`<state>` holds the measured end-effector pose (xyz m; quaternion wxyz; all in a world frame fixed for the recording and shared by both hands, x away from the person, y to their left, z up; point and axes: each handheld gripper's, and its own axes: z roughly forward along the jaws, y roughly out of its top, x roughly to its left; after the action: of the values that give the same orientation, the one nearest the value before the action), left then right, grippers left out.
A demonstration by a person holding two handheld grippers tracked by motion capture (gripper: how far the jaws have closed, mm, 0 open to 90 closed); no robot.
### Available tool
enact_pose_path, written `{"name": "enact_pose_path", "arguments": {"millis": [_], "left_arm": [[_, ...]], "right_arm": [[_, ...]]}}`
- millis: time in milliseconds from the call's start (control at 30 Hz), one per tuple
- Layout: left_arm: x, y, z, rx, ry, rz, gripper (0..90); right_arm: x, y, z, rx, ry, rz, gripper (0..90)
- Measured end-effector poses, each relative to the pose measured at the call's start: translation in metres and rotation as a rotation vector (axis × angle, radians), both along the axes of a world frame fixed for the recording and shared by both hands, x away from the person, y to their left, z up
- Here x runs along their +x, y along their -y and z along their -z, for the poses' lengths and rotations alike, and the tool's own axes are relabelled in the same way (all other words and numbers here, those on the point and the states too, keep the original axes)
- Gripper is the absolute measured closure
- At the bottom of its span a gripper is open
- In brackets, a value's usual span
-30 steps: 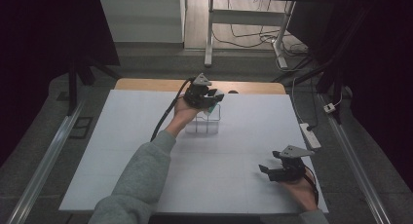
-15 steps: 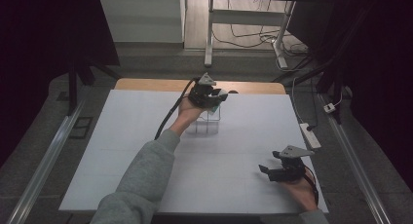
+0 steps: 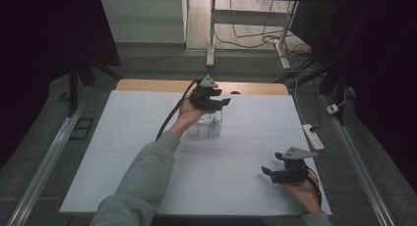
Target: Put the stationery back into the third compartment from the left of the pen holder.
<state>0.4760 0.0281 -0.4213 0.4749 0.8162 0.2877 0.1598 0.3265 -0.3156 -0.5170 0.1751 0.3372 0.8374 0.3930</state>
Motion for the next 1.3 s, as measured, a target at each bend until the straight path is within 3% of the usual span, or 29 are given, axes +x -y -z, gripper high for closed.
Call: {"name": "enact_pose_path", "arguments": {"millis": [533,700,833,1300], "left_arm": [[-0.015,-0.018,0.01,0.044,-0.025,0.03,43.4],[-0.027,-0.032,0.01,0.022,-0.021,0.004,43.8],[-0.036,-0.041,0.009,0.039,-0.015,0.003,43.8],[-0.081,-0.082,0.015,0.03,0.002,-0.013,43.6]], "right_arm": [[-0.002,0.001,-0.001,0.015,0.005,0.0,19.3],[-0.001,0.002,-0.001,0.023,0.003,0.004,19.3],[-0.001,0.002,-0.001,0.024,0.003,-0.004,19.4],[-0.004,0.0,0.0,0.001,-0.005,-0.004,19.3]]}}
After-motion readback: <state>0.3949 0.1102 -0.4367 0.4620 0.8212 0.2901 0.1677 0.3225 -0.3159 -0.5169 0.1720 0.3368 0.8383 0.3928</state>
